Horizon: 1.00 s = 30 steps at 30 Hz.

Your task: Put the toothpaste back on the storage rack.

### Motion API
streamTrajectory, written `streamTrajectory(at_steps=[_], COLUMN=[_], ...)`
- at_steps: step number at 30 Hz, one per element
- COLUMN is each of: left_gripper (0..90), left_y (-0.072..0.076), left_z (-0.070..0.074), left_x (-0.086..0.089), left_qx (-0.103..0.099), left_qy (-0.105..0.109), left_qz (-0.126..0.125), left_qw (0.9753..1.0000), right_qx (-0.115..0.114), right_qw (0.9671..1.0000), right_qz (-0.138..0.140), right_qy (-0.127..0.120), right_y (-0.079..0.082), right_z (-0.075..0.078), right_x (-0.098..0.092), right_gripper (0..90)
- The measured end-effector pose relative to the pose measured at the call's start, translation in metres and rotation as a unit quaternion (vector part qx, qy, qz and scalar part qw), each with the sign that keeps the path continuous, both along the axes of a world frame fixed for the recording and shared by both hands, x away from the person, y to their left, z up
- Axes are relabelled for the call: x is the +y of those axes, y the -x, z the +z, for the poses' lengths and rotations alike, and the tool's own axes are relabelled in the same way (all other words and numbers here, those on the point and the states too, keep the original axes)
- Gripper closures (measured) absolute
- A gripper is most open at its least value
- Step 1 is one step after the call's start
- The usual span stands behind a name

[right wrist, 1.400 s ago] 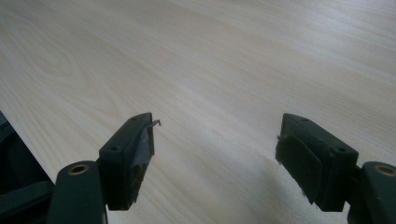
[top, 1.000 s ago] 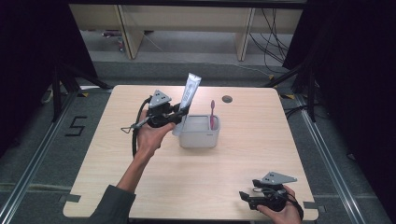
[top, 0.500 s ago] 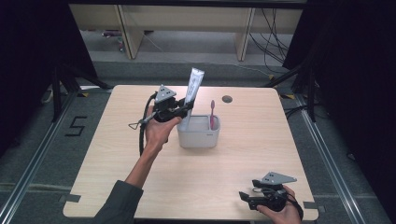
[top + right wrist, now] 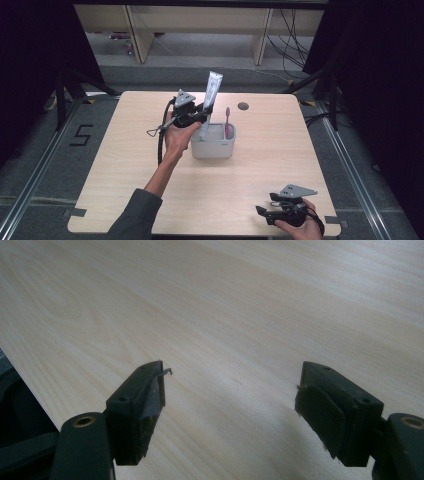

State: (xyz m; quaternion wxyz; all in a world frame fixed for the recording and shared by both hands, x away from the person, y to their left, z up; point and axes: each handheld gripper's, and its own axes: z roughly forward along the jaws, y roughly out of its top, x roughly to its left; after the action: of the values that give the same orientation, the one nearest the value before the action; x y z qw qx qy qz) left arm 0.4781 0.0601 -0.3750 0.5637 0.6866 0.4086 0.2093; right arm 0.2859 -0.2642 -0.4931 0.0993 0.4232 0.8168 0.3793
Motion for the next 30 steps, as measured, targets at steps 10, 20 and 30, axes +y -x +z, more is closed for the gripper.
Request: streamTrajectory(at_steps=[10, 20, 30], left_gripper=[71.0, 70.8, 70.5], left_y=[-0.007, -0.01, -0.011], left_z=[-0.01, -0.019, -0.032], left_x=[-0.012, -0.014, -0.015], left_qx=[0.003, 0.003, 0.01], left_qy=[0.005, 0.009, 0.016], left_qz=[-0.001, 0.002, 0.008], left_qw=[1.0, 1.0, 0.9998], right_qx=[0.004, -0.001, -0.002], right_qw=[1.0, 1.0, 1.0], right_qz=[0.002, 0.005, 0.008], right_qy=[-0.002, 0.001, 0.004], right_y=[0.0, 0.0, 0.0], right_z=[0.0, -0.001, 0.0], right_x=[0.0, -0.001, 0.0], right_gripper=[28.0, 28.0, 27.9])
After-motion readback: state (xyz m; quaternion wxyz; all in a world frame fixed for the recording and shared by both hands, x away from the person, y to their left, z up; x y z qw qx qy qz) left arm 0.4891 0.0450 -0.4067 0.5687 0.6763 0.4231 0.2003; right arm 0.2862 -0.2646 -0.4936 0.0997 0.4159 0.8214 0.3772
